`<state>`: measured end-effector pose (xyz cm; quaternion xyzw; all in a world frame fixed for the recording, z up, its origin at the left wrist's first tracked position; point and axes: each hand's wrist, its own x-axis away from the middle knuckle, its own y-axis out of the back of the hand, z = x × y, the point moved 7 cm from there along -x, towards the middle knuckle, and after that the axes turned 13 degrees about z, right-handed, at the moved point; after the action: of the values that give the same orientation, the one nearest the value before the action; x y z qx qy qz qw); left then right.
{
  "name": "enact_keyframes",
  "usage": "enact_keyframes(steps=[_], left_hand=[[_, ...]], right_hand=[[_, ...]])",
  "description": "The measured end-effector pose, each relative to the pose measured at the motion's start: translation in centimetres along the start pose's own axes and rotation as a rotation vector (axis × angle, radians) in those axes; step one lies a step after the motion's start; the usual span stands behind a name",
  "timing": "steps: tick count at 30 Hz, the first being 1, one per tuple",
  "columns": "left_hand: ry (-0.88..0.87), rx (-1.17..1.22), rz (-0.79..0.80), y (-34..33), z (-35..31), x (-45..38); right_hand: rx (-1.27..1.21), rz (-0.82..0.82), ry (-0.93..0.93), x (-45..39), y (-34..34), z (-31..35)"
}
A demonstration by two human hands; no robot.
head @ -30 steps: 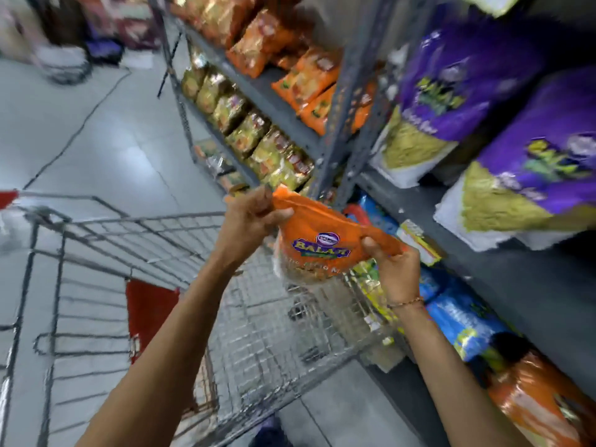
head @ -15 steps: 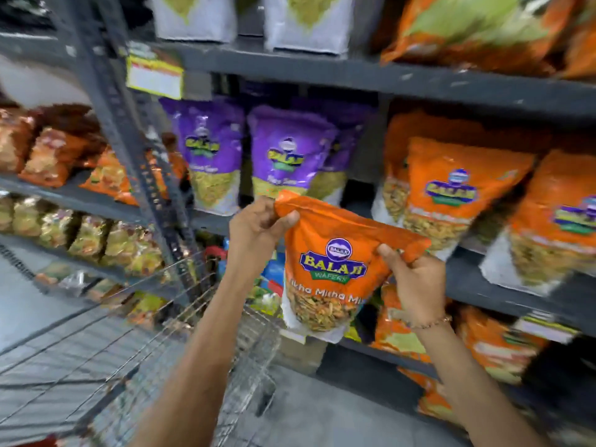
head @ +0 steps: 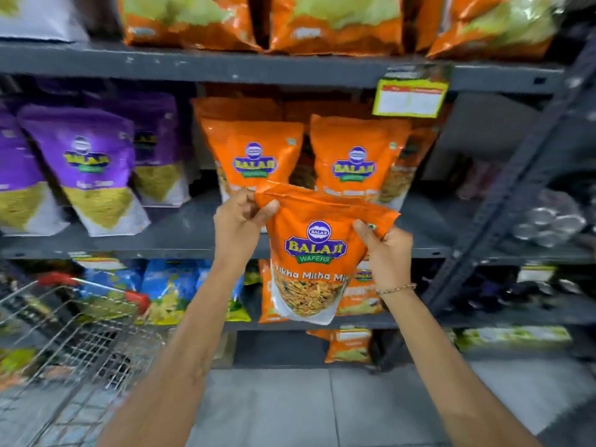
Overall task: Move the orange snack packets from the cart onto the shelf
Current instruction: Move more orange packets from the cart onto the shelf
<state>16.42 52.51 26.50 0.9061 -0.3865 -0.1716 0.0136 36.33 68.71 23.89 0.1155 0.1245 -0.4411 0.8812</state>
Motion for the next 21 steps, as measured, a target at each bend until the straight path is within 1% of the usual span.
enact_keyframes(steps=[5, 7, 10, 16, 21], left_hand=[[-0.047, 0.011, 0.036, -6.9, -1.5, -2.1], [-0.045, 0.003, 0.058, -9.5, -2.1, -3.3], [-0.048, 0.055, 0.074, -13.0, -2.6, -5.4], [-0.098, 0.122, 0.103, -18.2, -4.1, -10.2], [-0.13, 0.06, 0.175, -22.1, -4.3, -14.1]], right_hand=[[0.057, -0.084, 0.002, -2.4, 6.1, -0.2], [0.038, -0.113, 0.0, -4.0, 8.2, -0.3], [0.022, -0.171, -0.01, -7.0, 11.0, -0.2], [0.07, -0.322, -0.008, -13.3, 15.2, 0.0], [0.152, -0.454, -0.065, -17.5, 17.7, -0.8]])
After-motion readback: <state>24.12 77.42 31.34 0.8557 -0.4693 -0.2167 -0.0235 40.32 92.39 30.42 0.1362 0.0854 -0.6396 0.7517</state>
